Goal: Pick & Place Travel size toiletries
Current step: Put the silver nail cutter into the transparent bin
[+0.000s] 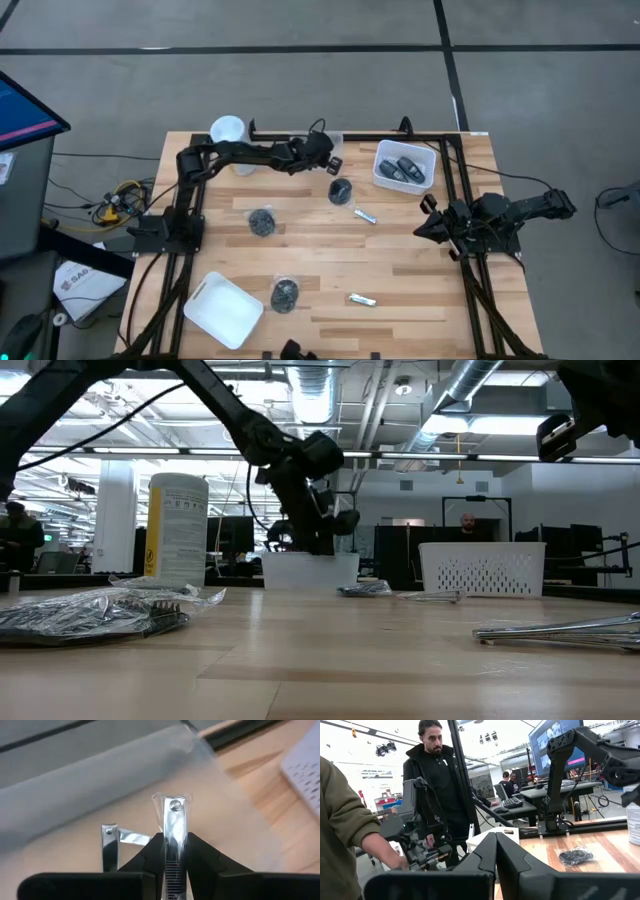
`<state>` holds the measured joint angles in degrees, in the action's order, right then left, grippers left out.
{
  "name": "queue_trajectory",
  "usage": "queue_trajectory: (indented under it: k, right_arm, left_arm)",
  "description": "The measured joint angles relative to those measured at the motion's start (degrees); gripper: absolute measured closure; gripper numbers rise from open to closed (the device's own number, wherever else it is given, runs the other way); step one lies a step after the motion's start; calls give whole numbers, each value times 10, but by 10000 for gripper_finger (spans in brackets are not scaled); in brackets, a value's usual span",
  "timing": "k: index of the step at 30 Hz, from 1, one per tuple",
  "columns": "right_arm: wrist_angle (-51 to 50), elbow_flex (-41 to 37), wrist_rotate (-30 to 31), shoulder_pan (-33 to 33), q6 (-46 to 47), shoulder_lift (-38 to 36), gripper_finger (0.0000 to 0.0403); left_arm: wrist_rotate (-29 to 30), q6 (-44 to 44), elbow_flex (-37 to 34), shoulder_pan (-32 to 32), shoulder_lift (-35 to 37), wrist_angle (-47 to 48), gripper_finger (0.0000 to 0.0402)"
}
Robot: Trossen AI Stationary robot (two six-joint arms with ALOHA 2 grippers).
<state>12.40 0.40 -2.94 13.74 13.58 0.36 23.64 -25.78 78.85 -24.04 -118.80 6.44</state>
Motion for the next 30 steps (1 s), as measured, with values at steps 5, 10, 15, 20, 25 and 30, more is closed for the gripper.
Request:
queue_trajectory:
  k: [5,10,15,20,25,30]
  right_arm:
    - [0,0,0,0,0,0,403]
    - [0,0,0,0,0,0,403]
    - [0,0,0,0,0,0,403]
    - [0,0,0,0,0,0,403]
    - [0,0,0,0,0,0,403]
    - [0,0,0,0,0,0,403]
  left_arm:
    - [-3,0,-1,-7,1,4,348]
    - [-18,0,-1,-8,8,2,334]
    - [-63,0,-1,-8,13,1,285]
    - [-95,-1,-1,-7,16,2,206]
    - [-106,-4,-1,4,78,-3,154]
    - [-166,2,-2,27,191,0,151]
